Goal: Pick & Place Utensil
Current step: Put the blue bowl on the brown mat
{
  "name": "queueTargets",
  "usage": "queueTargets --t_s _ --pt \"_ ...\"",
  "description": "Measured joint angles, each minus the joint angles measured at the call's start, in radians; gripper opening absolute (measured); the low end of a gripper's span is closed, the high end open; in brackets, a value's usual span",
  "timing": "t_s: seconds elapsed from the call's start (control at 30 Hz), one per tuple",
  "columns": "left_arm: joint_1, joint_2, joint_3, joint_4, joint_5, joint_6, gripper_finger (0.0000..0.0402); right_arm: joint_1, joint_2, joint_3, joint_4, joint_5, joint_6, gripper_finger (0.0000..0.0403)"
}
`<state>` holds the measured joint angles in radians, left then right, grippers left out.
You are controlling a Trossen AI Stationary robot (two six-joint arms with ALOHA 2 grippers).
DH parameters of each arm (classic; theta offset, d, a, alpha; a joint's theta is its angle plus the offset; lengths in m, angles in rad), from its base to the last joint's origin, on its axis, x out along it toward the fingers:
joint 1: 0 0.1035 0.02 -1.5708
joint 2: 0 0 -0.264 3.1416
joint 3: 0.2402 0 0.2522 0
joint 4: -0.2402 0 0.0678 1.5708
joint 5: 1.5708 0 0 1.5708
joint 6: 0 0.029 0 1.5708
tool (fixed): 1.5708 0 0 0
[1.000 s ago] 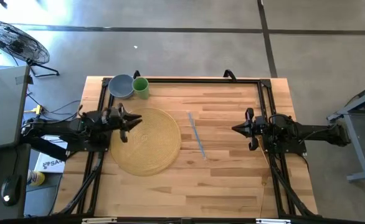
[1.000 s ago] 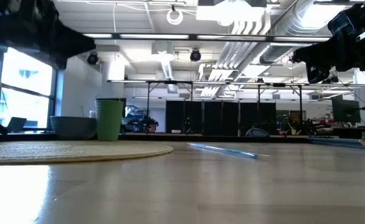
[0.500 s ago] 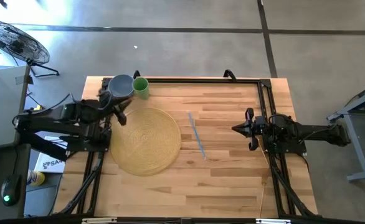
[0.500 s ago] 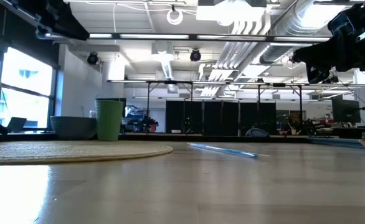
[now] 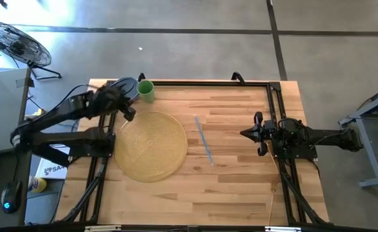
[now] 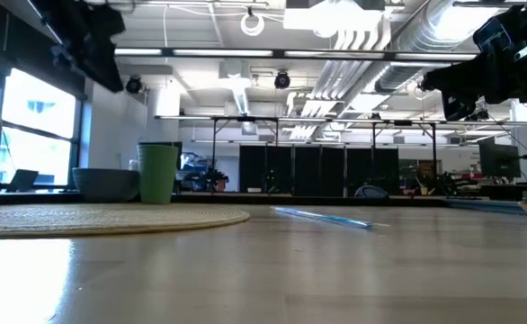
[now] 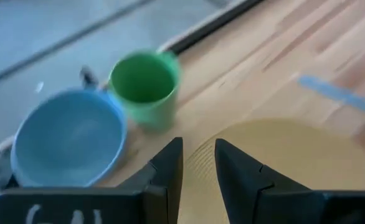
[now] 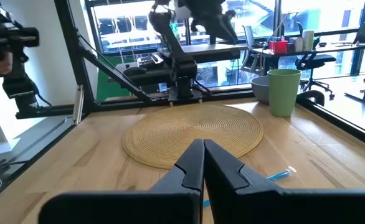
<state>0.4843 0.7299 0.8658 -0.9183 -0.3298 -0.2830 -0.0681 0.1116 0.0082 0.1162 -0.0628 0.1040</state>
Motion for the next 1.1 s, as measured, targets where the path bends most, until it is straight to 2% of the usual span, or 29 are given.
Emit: queueTargets --t_s 0.23,0.5,0.83,0.93,1.1 --pt "0.282 0.135 0.000 -0.028 0.153 0.139 0.0090 0.000 0.000 0.000 0.000 0.000 0.000 0.0000" --pt "0.473 0.293 0.000 -0.027 0.268 0.325 0.0093 0.000 0.000 0.000 0.000 0.000 0.000 0.0000" --pt "0.504 0.438 0.002 -0.007 0.290 0.489 0.0162 0.000 0.000 0.000 0.000 0.000 0.000 0.0000" --pt "0.504 0.471 0.002 -0.004 0.286 0.525 0.0165 0.000 0.000 0.000 0.000 0.000 0.000 0.0000" --pt "0.504 0.549 0.002 0.014 0.211 0.544 0.0166 0.000 0.000 0.000 0.000 0.000 0.000 0.0000"
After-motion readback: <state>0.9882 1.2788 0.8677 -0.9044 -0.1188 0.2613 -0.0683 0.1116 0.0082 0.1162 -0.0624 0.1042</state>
